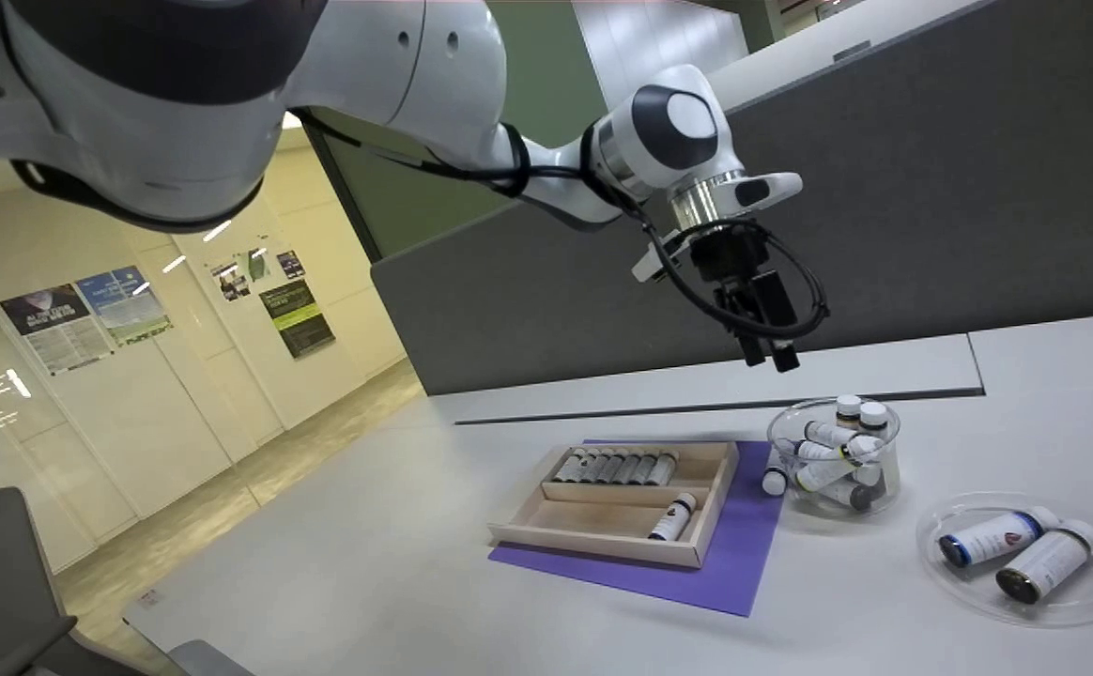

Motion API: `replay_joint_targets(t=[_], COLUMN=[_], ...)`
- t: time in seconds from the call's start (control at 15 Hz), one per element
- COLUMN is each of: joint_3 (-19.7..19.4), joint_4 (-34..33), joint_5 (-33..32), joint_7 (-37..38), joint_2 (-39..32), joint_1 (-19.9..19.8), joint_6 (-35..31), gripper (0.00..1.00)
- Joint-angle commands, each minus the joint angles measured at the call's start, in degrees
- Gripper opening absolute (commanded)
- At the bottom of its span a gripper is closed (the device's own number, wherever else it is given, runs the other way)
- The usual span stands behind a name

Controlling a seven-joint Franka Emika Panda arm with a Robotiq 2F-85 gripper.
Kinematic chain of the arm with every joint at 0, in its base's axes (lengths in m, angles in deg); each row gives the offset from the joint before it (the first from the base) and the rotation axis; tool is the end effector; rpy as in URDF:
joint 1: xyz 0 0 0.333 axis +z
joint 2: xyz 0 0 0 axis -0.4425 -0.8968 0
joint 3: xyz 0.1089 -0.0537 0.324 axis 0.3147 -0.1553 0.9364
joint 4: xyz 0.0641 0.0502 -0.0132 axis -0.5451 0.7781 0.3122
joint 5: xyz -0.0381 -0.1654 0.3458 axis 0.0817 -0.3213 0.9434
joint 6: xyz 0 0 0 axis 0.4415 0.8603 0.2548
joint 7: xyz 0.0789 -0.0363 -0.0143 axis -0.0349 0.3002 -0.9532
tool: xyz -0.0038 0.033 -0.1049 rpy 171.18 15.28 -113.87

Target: Remove the bottle from the bowl and put it on the table

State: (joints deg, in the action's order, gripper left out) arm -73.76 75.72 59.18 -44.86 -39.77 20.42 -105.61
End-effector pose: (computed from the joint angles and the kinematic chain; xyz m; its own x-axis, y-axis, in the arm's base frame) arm 0.7566 -0.1739 0.2019 0.5857 -0.8102 -0.0215 -0.7824 -0.5721 0.2460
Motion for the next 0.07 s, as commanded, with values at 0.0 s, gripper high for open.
replay_joint_targets(t=[0.0], joint_3=[-0.1], joint_4=[-0.3], joint_5=[0.3], joint_7=[-0.1], joint_2=[-0.2], joint_1=[0.0], joint_6=[0.2], gripper=[1.0])
